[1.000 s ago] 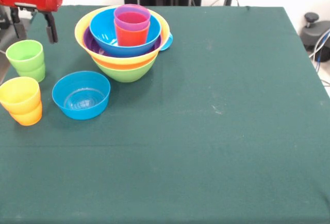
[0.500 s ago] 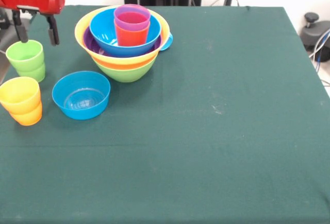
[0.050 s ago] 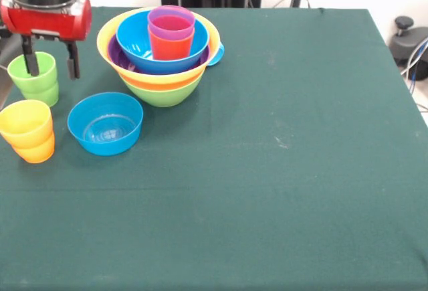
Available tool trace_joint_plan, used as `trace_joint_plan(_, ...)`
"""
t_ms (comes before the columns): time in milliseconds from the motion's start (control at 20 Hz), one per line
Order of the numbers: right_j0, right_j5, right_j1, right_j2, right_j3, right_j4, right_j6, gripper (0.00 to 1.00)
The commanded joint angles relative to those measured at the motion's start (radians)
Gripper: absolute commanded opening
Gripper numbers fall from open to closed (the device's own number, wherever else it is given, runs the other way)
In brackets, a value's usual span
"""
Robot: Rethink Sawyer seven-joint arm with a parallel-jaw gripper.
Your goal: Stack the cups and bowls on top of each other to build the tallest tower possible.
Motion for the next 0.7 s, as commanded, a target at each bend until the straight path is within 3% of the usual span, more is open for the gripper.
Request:
trace_joint_plan(50, 0.041, -0.056, 0.077, 0.014, 0.075, -0.098, -0.079, 1.0)
trace_joint_plan(700, 0.044, -0.065, 0.066, 0.011, 0.11, -0.106, -0.054, 1.0)
